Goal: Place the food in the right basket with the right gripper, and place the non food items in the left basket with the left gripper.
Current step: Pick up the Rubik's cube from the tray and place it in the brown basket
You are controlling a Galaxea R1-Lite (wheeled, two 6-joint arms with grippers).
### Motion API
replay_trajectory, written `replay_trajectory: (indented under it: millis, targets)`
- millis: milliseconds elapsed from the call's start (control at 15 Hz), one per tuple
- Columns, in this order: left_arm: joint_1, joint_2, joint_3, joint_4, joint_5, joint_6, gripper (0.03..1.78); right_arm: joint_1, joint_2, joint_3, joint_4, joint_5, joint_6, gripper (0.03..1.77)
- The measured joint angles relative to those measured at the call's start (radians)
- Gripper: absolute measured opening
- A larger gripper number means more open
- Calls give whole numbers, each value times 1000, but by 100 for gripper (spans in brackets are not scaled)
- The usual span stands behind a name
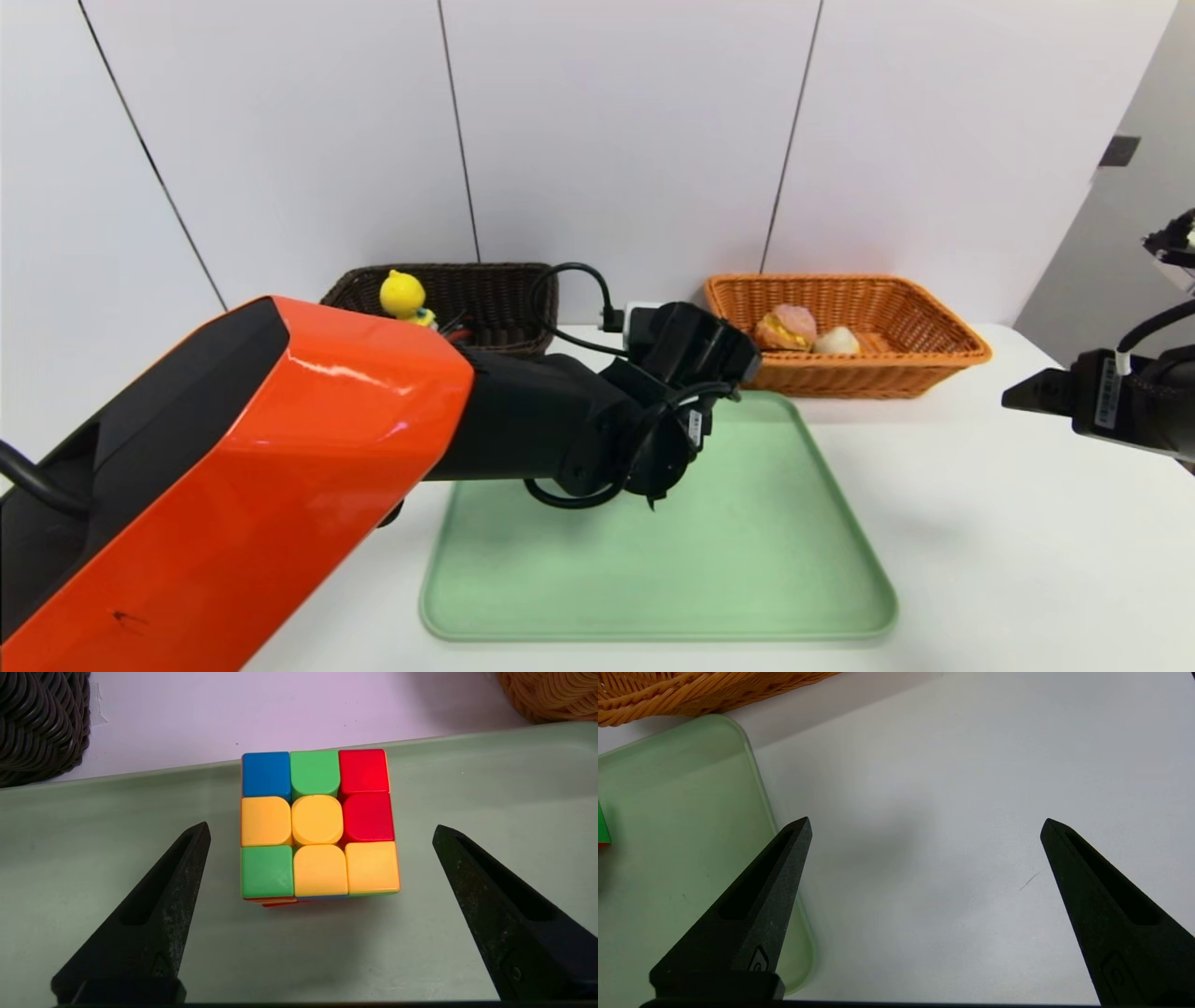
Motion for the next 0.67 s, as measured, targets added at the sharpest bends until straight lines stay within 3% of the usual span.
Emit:
replay_trajectory:
  millis: [267,533,667]
  targets:
    - [7,7,0,-1,0,0,169,0,-1,5,0,0,0,170]
    - [7,11,0,-1,-1,0,107,0,-3,6,0,0,0,170]
    - [7,12,0,-2,-1,0,95,0,-3,7,0,0,0,170]
